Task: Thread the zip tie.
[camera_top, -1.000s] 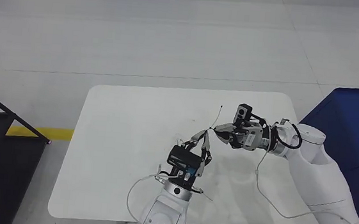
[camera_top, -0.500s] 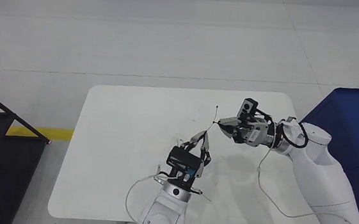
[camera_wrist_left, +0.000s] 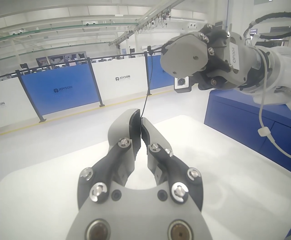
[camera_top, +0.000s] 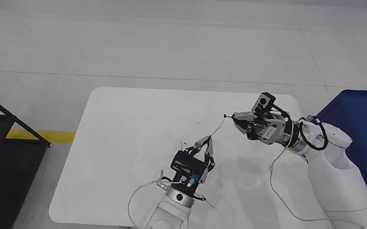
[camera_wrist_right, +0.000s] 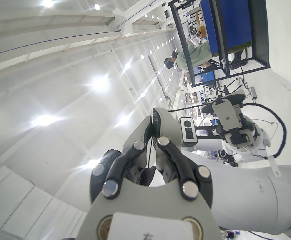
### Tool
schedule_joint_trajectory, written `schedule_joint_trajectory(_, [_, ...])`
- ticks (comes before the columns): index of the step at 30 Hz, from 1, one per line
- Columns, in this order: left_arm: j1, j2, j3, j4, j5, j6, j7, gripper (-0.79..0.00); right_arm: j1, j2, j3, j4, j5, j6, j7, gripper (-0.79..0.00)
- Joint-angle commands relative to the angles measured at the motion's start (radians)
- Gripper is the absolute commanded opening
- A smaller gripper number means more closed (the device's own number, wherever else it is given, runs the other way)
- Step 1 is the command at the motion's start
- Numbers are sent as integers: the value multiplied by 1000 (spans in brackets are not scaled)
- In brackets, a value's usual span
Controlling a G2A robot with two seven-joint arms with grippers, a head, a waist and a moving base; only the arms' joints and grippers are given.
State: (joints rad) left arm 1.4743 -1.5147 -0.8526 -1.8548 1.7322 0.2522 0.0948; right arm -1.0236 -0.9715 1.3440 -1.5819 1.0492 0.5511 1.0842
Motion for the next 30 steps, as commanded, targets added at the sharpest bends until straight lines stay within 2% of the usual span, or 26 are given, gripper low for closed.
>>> schedule_joint_trajectory(1, [2,0,-1,-1,2,1,-3,-243,1,0,-3,-1,-1,-1,-2,-785])
schedule_joint_trajectory(2, [3,-1,-2,-4,2,7,-3,0,2,0,-2,-2,0,-2,-3,-785])
schedule_joint_trajectory(8, [2,-5,-5,-4,-17,28,-24,0,6,-1,11,-21,31,-35,9,-785])
schedule_joint_trajectory(11, [-4,-14,-31,-6,-181,24,-98,0,6,2,22,-71,16,-53,36,-785])
schedule_joint_trajectory(13, [-48,-24,-91,31,-256,128,-183,0,0,7,31,-120,-20,-54,43,-785])
schedule_joint_trajectory(16, [-163,-48,-141,163,-262,390,-331,0,-12,15,37,-225,-96,-57,58,-785])
schedule_joint_trajectory(19, [-256,-67,-142,290,-221,536,-371,0,-37,19,39,-330,-107,-79,96,-785])
schedule_joint_trajectory(22, [-319,-82,-141,363,-214,610,-447,0,-60,19,50,-427,-85,-119,106,-785])
schedule_joint_trajectory(25, [-343,-90,-135,391,-178,635,-479,0,-83,19,53,-494,-83,-180,140,-785])
schedule_joint_trajectory(30, [-322,-92,-136,362,-162,581,-500,0,-94,19,50,-490,-55,-193,156,-785])
